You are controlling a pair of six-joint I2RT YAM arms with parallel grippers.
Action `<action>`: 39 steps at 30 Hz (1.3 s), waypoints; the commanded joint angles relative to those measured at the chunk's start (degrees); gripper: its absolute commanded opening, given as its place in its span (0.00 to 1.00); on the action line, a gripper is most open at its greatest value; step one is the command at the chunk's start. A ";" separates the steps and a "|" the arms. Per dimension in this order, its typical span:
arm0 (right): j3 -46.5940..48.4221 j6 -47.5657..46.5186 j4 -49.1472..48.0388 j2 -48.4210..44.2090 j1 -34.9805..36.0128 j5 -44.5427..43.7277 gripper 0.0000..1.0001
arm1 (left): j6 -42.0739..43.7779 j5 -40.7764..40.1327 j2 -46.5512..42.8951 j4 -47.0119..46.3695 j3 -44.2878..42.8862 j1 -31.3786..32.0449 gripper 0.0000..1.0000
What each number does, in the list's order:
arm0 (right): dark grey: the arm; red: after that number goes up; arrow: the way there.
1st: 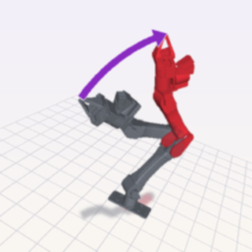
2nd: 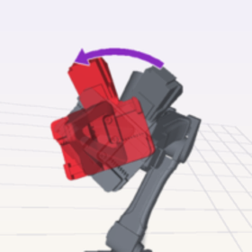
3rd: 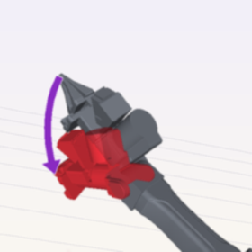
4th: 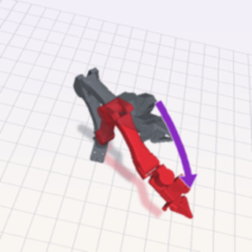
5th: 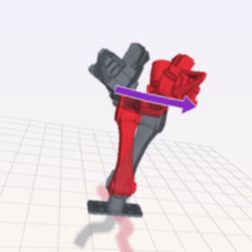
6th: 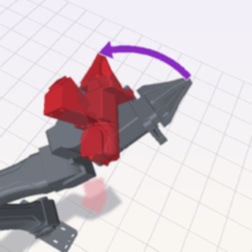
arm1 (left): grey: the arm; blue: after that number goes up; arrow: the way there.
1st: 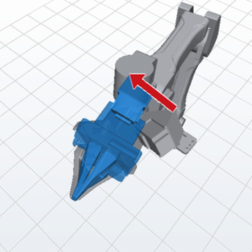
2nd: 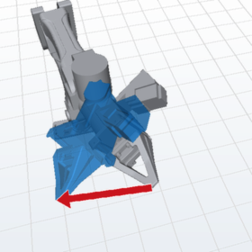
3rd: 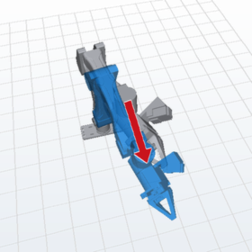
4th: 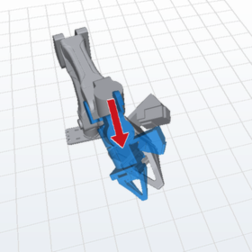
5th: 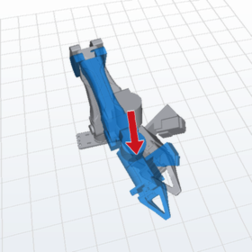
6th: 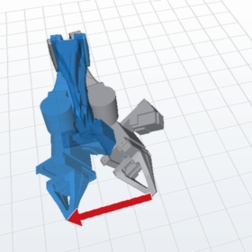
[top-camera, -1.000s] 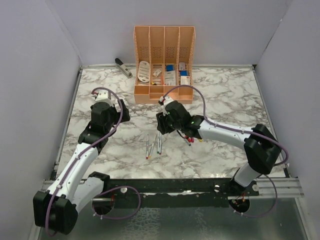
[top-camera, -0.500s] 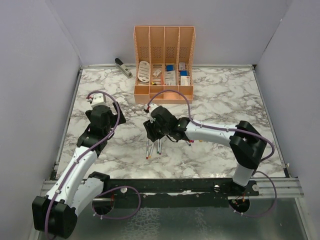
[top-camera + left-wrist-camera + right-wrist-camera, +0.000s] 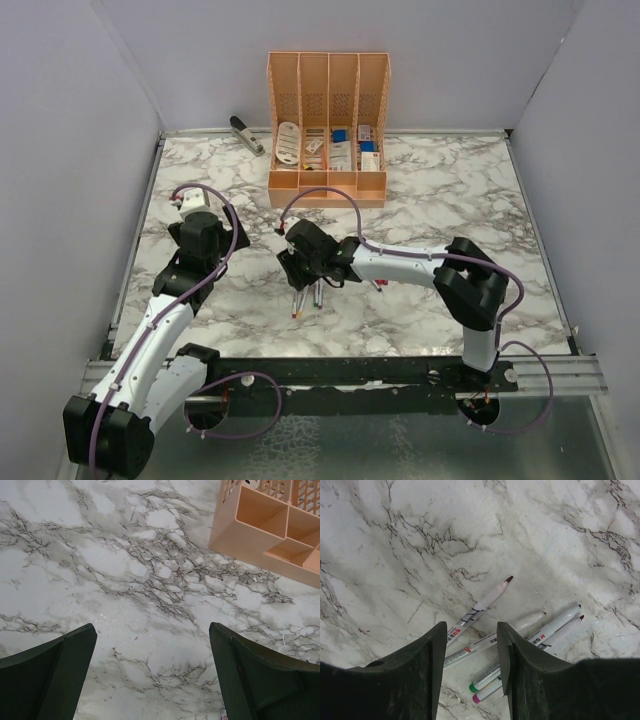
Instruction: Insert the pens into the pen caps
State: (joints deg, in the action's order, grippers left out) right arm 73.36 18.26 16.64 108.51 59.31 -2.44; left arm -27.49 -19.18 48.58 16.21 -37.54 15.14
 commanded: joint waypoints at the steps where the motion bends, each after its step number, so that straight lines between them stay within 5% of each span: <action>1: 3.32 -0.34 1.44 2.73 0.97 0.15 0.44 | -0.56 -1.91 -1.09 0.74 0.42 0.15 0.99; 29: 5.13 1.30 6.66 7.88 1.64 0.69 0.42 | 0.32 -1.58 1.44 -0.58 -0.45 0.15 0.99; 39: 7.24 1.64 11.11 11.40 1.85 1.25 0.24 | -0.10 -1.62 1.20 -1.00 0.29 0.15 0.99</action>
State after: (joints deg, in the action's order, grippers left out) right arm 79.40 19.70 23.11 115.98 60.40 -2.42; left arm -27.51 -19.44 50.37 16.38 -37.52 15.14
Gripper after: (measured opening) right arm 0.277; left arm 0.990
